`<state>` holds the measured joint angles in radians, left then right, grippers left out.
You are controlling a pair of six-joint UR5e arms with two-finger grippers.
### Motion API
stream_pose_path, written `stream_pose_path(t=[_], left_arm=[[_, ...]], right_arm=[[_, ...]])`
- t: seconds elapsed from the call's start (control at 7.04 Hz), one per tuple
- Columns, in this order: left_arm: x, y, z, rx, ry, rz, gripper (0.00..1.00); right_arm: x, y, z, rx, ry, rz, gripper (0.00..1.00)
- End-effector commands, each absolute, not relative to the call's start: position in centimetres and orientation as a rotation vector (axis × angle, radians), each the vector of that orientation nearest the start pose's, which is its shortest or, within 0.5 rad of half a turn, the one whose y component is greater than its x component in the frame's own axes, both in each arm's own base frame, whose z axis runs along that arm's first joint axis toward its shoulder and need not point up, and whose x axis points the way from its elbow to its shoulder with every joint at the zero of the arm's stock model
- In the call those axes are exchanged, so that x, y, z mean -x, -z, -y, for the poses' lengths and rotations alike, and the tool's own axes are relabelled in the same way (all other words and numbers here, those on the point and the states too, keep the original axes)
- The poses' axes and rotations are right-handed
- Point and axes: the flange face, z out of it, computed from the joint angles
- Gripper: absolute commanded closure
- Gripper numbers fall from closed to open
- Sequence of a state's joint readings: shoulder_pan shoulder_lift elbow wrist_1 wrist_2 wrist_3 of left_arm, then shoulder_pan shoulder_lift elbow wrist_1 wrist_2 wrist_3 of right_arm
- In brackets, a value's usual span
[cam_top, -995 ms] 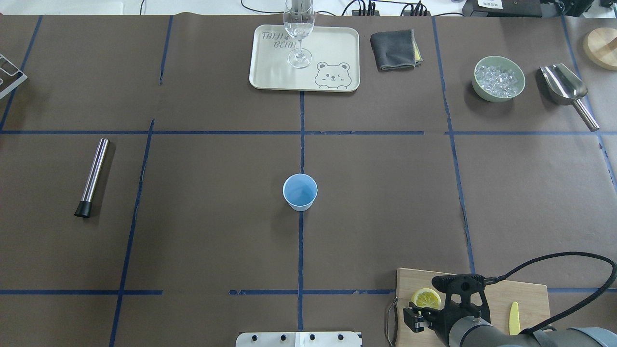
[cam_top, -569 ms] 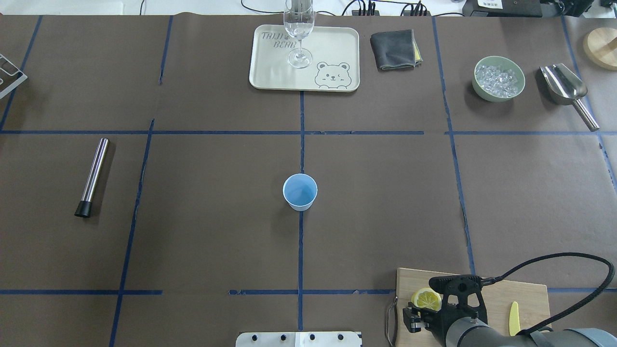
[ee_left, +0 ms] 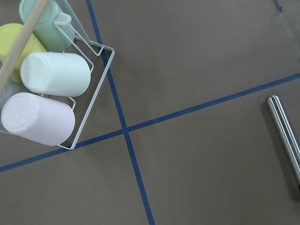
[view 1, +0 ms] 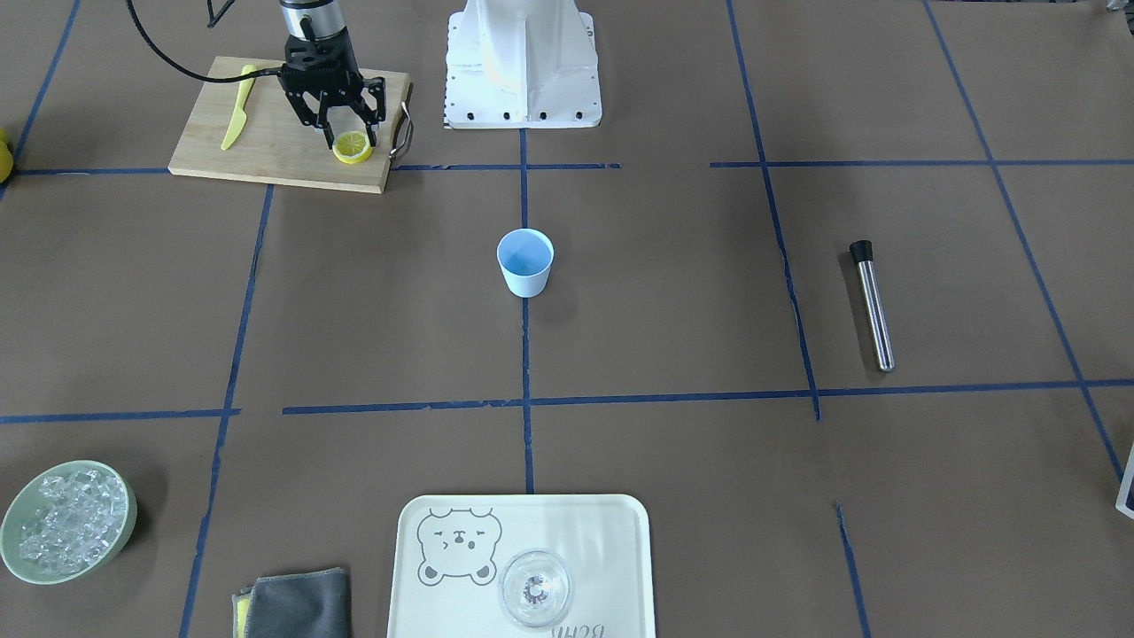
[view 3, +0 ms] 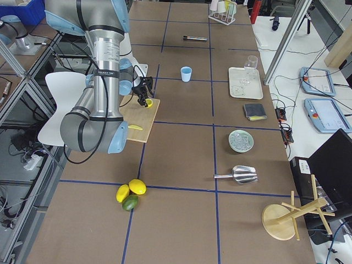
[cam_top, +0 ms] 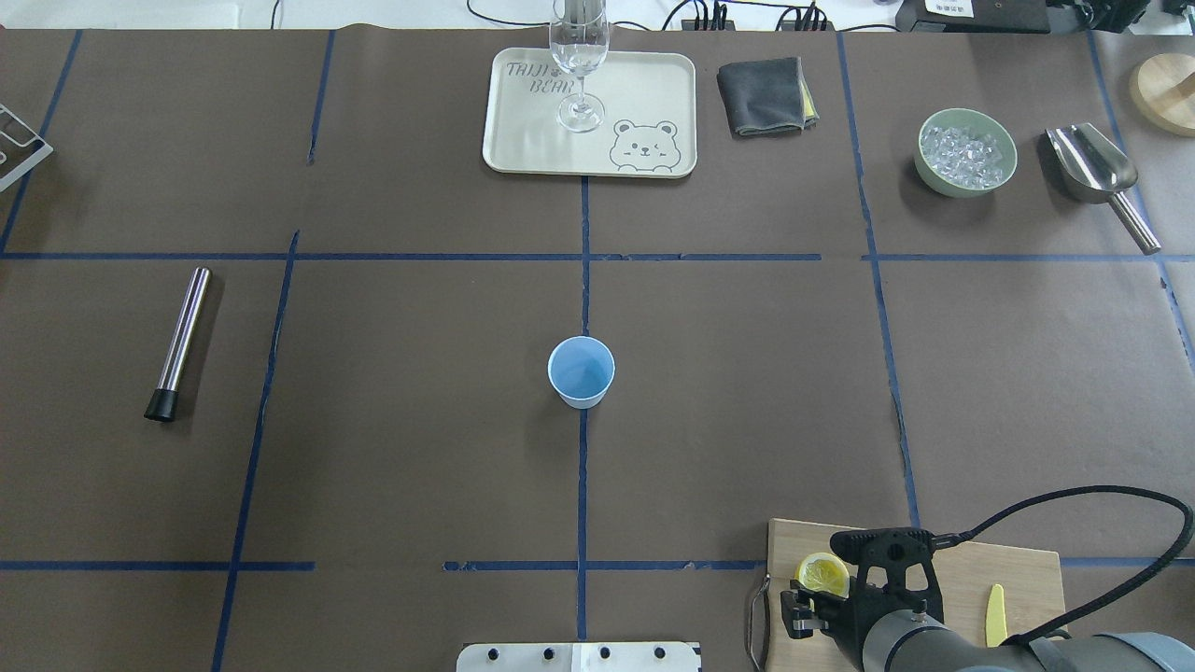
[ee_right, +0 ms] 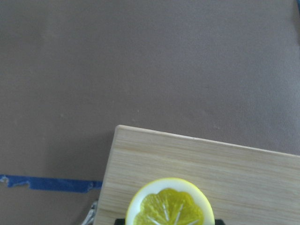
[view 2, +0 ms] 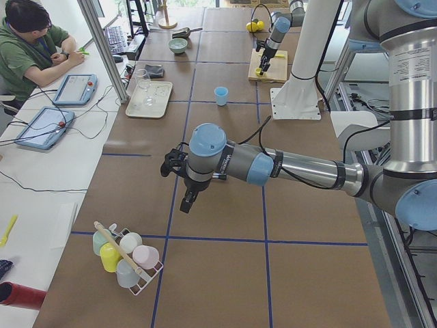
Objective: Squeeze lemon into cup
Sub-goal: 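Grasp the lemon slice with the right gripper, then carry the lemon slice with the right gripper over the blue cup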
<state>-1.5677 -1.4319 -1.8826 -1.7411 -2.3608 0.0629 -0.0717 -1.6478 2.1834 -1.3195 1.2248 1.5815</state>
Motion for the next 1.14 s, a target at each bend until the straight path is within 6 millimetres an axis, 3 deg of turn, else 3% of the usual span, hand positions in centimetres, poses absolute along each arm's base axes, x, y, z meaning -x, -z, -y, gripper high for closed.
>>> stream_pose_path(t=[0.0, 0.28, 0.43, 0.57, 0.99], left_arm=[[6.1, -54.9, 44.5, -0.348, -0.197, -0.773, 0.0], [6.1, -54.9, 44.5, -0.346, -0.196, -0.773, 0.0], [6.1, -55.0, 44.5, -0.345, -0.196, -0.773, 0.0], [6.1, -55.1, 44.5, -0.343, -0.195, -0.772, 0.0], [6.2, -54.9, 44.5, -0.347, -0.195, -0.771, 0.0]], right_arm=[[43.5, -35.5, 14.5, -0.297, -0.104, 0.836, 1.0], [41.4, -33.1, 15.8, -0.281, -0.124, 0.828, 1.0], [40.2, -31.0, 17.7, -0.244, -0.153, 0.824, 1.0], [40.7, -28.5, 19.9, -0.208, -0.177, 0.815, 1.0], [40.9, -18.0, 27.2, -0.189, -0.216, 0.79, 1.0]])
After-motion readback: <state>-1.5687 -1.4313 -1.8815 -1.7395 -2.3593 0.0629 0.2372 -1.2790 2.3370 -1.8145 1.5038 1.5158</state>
